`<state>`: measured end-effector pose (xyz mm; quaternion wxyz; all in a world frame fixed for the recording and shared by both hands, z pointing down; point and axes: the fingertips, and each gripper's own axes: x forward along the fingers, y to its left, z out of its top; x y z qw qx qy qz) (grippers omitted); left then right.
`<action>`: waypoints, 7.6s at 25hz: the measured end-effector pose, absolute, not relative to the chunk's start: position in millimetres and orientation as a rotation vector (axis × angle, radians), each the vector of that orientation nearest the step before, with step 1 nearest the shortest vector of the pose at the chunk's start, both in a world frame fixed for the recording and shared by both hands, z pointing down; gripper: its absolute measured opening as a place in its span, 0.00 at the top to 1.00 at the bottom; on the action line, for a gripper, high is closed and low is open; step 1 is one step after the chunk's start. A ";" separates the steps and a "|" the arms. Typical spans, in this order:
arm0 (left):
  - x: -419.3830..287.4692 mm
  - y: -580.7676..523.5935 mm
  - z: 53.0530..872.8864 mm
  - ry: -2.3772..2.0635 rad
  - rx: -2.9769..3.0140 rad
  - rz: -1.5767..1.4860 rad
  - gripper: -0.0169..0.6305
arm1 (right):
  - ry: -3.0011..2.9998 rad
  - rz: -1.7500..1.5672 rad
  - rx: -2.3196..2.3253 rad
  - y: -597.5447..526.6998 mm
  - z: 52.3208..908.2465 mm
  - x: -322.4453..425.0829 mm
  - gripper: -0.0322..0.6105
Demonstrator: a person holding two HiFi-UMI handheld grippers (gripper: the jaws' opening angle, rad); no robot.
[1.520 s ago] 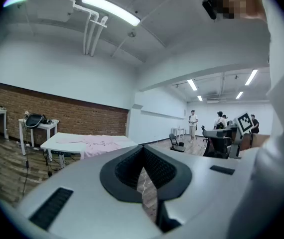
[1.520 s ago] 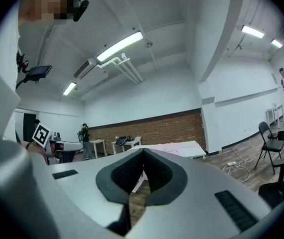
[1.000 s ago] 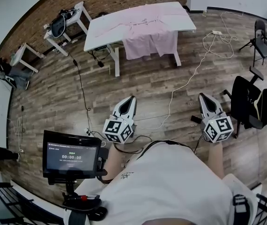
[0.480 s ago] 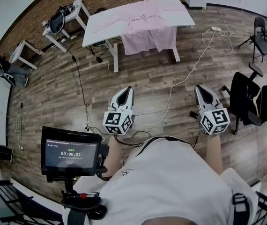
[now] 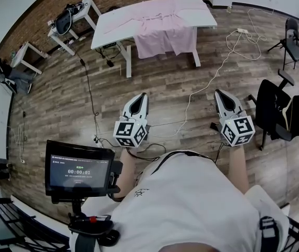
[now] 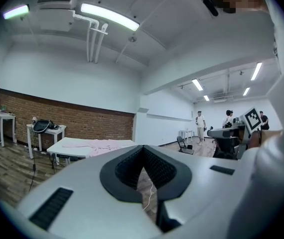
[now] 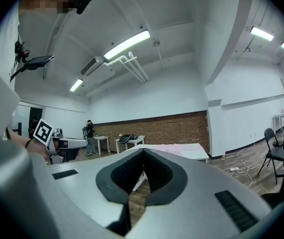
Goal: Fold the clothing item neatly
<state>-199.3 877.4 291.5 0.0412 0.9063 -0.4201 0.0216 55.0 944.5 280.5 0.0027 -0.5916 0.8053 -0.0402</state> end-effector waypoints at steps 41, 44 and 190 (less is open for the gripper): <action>-169.0 674.6 283.7 -1.181 2.778 0.111 0.97 | 2.562 -0.207 -1.916 754.7 267.7 66.3 0.95; -172.4 642.3 277.9 -1.152 2.797 0.096 0.97 | 2.564 -0.199 -1.908 723.3 263.6 51.1 0.95; 327.3 -5.9 421.2 -0.173 2.808 0.602 0.97 | 2.155 -1.106 -2.205 -11.3 579.3 502.1 0.84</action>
